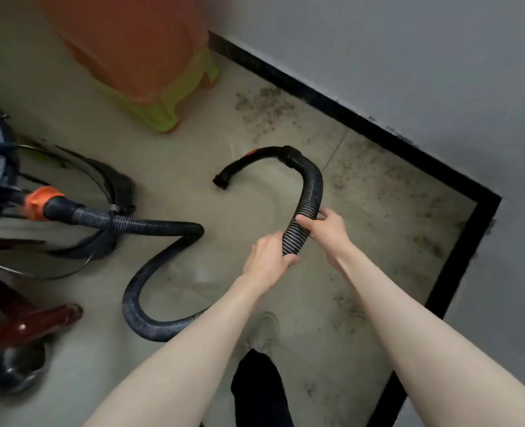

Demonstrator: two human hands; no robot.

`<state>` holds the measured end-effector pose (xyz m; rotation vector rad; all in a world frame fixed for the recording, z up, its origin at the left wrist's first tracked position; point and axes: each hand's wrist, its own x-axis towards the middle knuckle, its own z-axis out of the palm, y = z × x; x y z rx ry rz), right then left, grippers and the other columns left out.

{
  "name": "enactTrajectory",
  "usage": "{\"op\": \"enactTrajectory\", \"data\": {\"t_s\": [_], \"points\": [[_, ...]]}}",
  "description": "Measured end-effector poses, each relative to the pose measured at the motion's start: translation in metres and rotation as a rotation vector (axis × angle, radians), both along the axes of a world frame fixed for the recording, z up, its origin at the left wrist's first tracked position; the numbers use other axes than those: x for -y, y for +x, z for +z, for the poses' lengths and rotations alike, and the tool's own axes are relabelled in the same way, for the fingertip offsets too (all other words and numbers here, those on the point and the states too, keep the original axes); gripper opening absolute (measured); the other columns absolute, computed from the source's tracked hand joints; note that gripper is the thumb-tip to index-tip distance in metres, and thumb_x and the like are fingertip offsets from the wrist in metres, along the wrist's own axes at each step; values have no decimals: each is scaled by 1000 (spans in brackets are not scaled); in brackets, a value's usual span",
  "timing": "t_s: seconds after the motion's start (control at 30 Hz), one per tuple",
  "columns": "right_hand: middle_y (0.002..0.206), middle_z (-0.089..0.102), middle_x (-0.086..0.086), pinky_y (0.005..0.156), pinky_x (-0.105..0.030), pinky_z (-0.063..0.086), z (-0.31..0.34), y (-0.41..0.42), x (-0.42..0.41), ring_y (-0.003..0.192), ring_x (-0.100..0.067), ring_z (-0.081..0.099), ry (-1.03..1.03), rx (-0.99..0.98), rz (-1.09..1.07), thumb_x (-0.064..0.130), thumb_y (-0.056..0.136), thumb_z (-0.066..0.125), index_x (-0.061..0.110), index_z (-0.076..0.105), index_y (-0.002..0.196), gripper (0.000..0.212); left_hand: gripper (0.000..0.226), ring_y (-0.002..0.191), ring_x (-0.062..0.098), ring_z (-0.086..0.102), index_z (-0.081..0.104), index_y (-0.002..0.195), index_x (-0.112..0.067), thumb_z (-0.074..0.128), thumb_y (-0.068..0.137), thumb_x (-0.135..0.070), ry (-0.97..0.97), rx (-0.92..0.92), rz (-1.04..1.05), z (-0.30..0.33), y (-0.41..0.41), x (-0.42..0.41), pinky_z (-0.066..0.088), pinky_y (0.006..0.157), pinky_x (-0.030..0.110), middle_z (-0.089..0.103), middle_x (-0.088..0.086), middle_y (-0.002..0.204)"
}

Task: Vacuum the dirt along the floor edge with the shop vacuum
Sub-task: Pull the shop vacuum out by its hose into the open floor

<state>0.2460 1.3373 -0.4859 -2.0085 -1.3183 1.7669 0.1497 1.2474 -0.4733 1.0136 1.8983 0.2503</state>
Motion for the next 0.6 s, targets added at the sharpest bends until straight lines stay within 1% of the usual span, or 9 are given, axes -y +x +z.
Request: {"op": "enactTrajectory", "data": {"t_s": [0.07, 0.17, 0.23, 0.3, 0.37, 0.43, 0.47, 0.53, 0.6], "points": [[126, 61, -17, 100, -38, 47, -32, 10, 3, 107, -27, 61, -103, -23, -129, 5, 87, 66, -2, 45, 138, 56, 39, 107, 35, 56, 57, 117, -12, 67, 85, -31, -49, -9, -68, -25, 5, -2, 47, 85, 39, 62, 16, 114], [113, 59, -13, 86, -39, 48, -74, 22, 13, 90, -22, 59, -267, -112, -348, -5, 92, 53, -2, 46, 134, 42, 36, 108, 33, 56, 58, 119, -12, 64, 86, -25, -84, 42, -131, -62, 1, 2, 46, 87, 39, 63, 15, 112], [110, 58, -12, 75, -36, 49, -98, 24, 20, 82, -16, 58, -350, -162, -441, -4, 93, 51, 4, 50, 127, 35, 41, 111, 30, 56, 57, 126, -14, 63, 85, -18, -104, 82, -142, -81, -5, 5, 45, 90, 35, 64, 13, 115], [105, 58, -12, 67, -30, 49, -124, 21, 27, 80, -16, 57, -410, -206, -511, -4, 93, 50, 7, 55, 109, 19, 58, 120, 26, 52, 46, 139, -19, 65, 84, -13, -134, 82, -210, -100, -15, 9, 39, 95, 28, 58, 11, 130], [101, 57, -12, 75, -31, 50, -147, 12, 33, 83, -19, 58, -449, -256, -596, -4, 94, 49, 10, 52, 94, 14, 75, 127, 26, 47, 29, 148, -25, 66, 84, -11, -169, 47, -317, -121, -32, 18, 34, 99, 26, 49, 9, 140], [105, 56, -14, 87, -33, 49, -164, 1, 34, 93, -24, 58, -454, -329, -674, -4, 95, 50, 12, 45, 107, 21, 86, 120, 33, 50, 15, 150, -33, 66, 84, -11, -229, -51, -398, -144, -54, 33, 39, 99, 33, 51, 15, 130], [105, 57, -13, 87, -31, 49, -171, -5, 33, 94, -23, 58, -442, -371, -699, -4, 95, 51, 12, 40, 113, 26, 87, 114, 35, 53, 11, 150, -35, 65, 85, -13, -258, -125, -418, -155, -65, 42, 42, 97, 39, 52, 16, 122], [109, 58, -11, 83, -26, 49, -185, -18, 27, 95, -17, 58, -388, -402, -644, -1, 95, 52, 12, 41, 118, 29, 82, 110, 36, 54, 15, 150, -31, 63, 86, -15, -280, -240, -428, -175, -84, 58, 46, 92, 45, 53, 14, 118], [128, 53, -10, 99, -32, 46, -197, -31, 20, 112, -18, 55, -334, -322, -447, 6, 97, 51, 11, 43, 135, 39, 69, 113, 34, 53, 25, 145, -18, 62, 87, -15, -288, -297, -406, -192, -99, 67, 46, 91, 45, 53, 14, 124]]}}
